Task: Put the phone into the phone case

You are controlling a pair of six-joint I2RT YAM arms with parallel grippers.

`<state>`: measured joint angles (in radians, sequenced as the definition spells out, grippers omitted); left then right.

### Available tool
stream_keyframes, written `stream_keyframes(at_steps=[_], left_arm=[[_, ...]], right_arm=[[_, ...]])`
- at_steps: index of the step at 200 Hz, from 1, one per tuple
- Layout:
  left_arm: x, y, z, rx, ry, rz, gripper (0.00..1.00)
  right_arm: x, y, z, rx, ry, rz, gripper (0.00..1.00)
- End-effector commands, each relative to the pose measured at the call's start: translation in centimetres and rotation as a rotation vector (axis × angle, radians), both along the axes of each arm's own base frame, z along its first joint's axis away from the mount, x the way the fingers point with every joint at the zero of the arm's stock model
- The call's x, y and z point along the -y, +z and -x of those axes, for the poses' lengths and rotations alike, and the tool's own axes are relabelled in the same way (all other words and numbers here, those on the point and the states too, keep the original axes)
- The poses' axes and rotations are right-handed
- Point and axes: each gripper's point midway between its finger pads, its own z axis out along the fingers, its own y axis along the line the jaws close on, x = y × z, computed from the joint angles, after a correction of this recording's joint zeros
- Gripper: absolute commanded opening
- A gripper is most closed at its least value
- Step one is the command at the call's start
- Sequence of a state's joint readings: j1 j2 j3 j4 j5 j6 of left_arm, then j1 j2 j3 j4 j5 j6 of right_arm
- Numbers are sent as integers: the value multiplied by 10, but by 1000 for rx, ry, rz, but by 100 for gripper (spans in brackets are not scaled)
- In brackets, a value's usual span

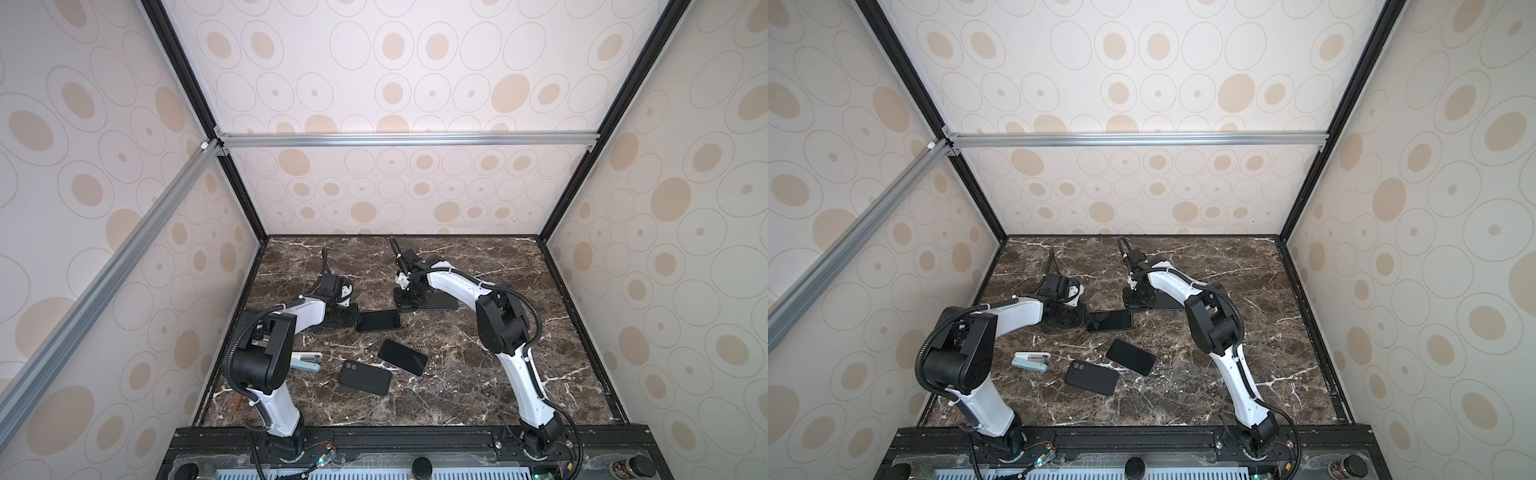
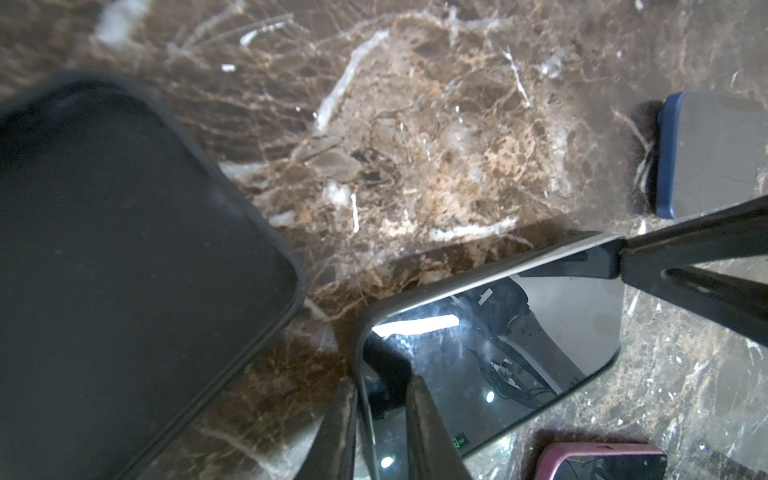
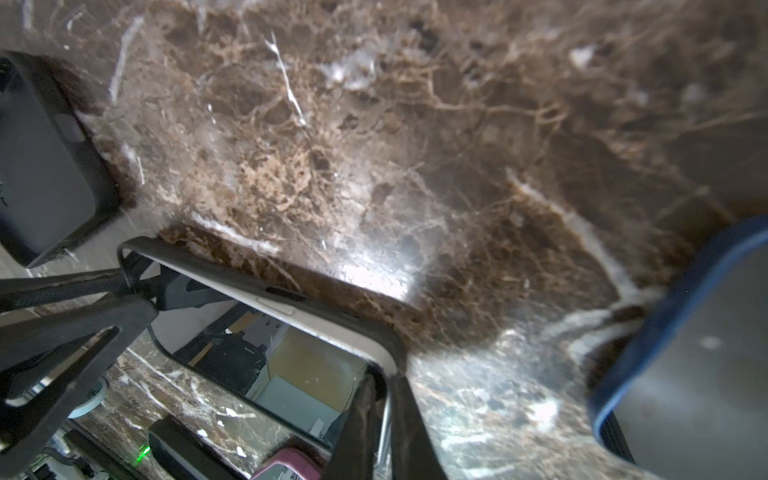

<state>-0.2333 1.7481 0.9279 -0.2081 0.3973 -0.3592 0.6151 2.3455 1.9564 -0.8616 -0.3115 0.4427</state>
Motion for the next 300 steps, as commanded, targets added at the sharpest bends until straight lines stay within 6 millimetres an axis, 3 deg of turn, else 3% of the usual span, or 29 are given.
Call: stream_keyframes(at_steps=[1,67,112,140,201,234,265,300], left_arm=[[-6,-20,19,-79,-9,-33,20],[-7,-24,22,-83,-12,-38,19],[-8,-29,24,-95,-3,-41,18],[-5,-31,25,-108,-17,-27,17],[-4,-31,24,-99,-24,-27,18],[-8,-32,25,-96,-29,-48,18],[-8,-27,22,-80,-32,-55,18],[-2,-24,21,-85,-36,-19,19]], right_arm=[[13,-47,17,-94,15,90,9],[14,-85,37,-179,51,169,5],[-2,-86,37,-157,16,180,3],[-14,-83,24,-137,-66,133,3],[-4,-89,21,-138,-182,216,0],[-11,-90,21,-118,-224,201,0],[-25,-60,6,-64,-172,141,4],[-27,-23,-2,-16,-81,127,10]])
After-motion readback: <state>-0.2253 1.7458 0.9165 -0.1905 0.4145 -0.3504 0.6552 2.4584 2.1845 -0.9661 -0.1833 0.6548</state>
